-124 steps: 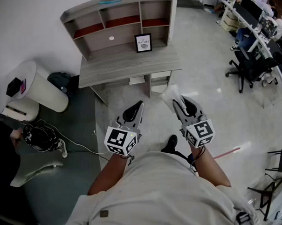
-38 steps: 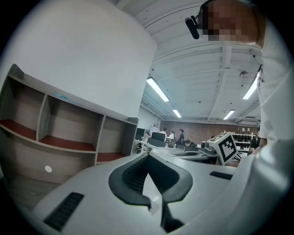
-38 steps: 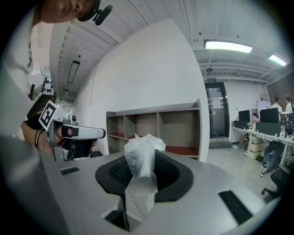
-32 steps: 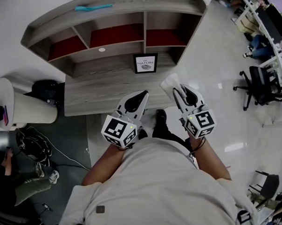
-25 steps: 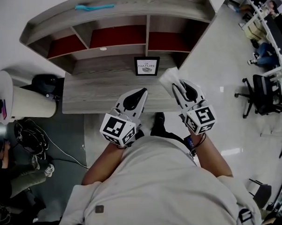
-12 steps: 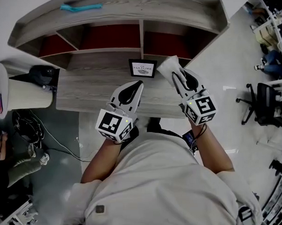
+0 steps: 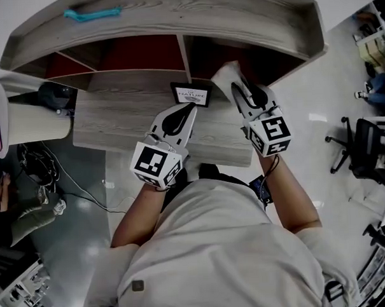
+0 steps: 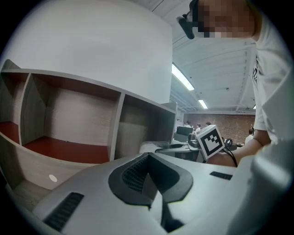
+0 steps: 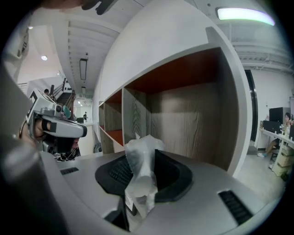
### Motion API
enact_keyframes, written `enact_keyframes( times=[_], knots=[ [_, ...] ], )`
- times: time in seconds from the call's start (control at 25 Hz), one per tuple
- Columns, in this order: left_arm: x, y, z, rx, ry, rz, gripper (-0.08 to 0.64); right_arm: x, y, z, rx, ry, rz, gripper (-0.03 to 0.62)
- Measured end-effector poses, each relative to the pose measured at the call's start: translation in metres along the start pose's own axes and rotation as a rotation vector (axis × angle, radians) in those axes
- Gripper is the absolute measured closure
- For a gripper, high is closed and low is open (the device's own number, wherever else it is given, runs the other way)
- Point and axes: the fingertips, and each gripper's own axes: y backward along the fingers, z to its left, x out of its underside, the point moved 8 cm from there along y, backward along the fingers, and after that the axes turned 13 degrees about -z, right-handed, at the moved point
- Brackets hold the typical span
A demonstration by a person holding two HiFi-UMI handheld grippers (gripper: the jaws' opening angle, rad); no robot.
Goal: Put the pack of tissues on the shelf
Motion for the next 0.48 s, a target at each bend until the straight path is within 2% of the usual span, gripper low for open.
enact_keyframes(
  times=[0.24, 0.48],
  knots=[
    [0.009, -0.022, 0.009, -0.014, -0.019, 0.016, 0.545, 0.014, -0.034, -0.018, -0.002, -0.023, 0.024, 0.469],
    [0.011, -0.038, 0.011, -0.017, -0.022, 0.021, 0.545, 0.022, -0.059, -0.032, 0.002, -0.002, 0.050, 0.468]
  ],
)
